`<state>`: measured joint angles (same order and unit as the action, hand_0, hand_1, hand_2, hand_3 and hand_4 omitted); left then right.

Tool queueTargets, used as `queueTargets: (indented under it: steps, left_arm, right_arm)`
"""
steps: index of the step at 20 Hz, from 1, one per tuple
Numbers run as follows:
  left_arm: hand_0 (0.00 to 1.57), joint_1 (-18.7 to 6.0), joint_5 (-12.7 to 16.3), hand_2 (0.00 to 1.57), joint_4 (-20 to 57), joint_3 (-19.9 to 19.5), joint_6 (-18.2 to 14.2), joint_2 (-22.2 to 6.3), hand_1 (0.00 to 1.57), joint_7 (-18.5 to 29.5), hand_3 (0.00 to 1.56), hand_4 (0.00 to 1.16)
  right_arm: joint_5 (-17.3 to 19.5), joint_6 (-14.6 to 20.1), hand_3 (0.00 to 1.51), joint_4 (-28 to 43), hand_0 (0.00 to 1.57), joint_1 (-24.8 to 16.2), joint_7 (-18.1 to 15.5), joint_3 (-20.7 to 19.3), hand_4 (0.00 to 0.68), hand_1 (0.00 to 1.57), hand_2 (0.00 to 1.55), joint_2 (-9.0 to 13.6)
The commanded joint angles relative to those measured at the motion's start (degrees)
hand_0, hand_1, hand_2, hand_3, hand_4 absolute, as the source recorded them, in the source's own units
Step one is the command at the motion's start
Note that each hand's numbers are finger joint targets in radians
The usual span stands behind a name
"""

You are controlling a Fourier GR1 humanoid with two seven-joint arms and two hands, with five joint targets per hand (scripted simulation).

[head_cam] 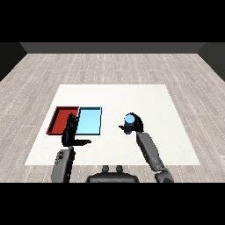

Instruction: Pick the blue can and put it in the blue box

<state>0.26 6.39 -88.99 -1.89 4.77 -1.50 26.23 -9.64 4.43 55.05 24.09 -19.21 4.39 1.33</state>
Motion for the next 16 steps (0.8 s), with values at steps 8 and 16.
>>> queueTargets:
  steps: [8, 16]
  left_arm:
    - [0.0, -2.2, -1.1, 0.0, 3.7, 9.7, -3.9, 1.5, 0.0, -3.7, 0.0, 0.0]
    - [0.0, -7.6, 0.9, 0.0, 4.9, 9.6, -5.3, 1.5, 0.0, -8.0, 0.0, 0.0]
  right_arm:
    - [1.6, -3.1, 1.41, 10.3, 1.44, -0.2, -1.9, 0.5, 0.665, 1.44, 1.43, 1.8]
    - [2.5, 1.5, 1.41, 15.5, 1.43, 0.8, 2.3, 4.6, 0.654, 1.43, 1.44, -1.3]
